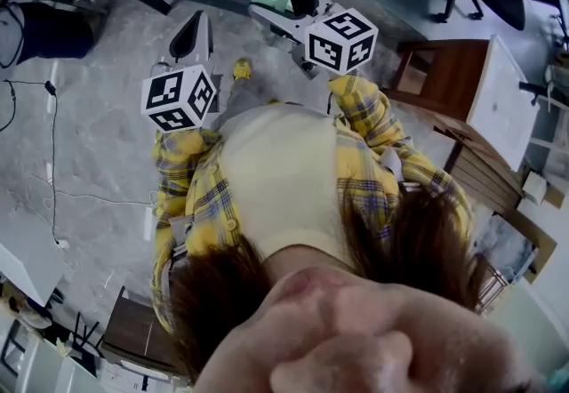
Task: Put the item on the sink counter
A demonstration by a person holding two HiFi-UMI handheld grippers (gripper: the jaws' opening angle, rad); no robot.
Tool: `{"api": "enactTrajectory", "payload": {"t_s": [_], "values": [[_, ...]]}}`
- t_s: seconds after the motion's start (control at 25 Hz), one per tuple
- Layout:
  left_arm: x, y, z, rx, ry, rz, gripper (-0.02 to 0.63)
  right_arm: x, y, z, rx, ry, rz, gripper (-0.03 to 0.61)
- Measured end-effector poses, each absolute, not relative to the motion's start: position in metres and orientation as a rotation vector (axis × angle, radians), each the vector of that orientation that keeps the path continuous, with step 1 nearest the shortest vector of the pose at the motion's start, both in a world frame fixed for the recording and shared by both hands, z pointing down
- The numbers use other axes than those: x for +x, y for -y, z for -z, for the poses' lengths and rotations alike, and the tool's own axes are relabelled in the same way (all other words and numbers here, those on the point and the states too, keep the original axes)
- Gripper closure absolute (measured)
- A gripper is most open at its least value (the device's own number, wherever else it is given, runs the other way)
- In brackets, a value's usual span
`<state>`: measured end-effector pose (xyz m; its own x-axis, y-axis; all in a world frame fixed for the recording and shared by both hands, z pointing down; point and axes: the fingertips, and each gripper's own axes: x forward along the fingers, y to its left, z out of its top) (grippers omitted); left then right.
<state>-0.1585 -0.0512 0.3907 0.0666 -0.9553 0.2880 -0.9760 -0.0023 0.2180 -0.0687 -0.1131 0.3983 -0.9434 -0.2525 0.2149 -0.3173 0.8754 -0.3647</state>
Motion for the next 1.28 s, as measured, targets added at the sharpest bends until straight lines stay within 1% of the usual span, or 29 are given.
{"api": "enactTrajectory", "payload": {"t_s": [0.64,0.88,1.28], "values": [[-0.218,0.137,-0.413,2.069,1.745,-0.13,0.607,-0.134,0.203,-0.405,0.587,2.847,-0.616,0.268],[-0.241,0.157,-0.418,2.085,1.682,-0.135,0.607,-0.156,0.219,-0.404,0.66,2.823,-0.594,0.268],[-0.224,0.2,-0.423,2.108,1.631,-0.132,0.607,-0.126,0.267,-0.409,0.79,2.791,-0.608,0.268]]}}
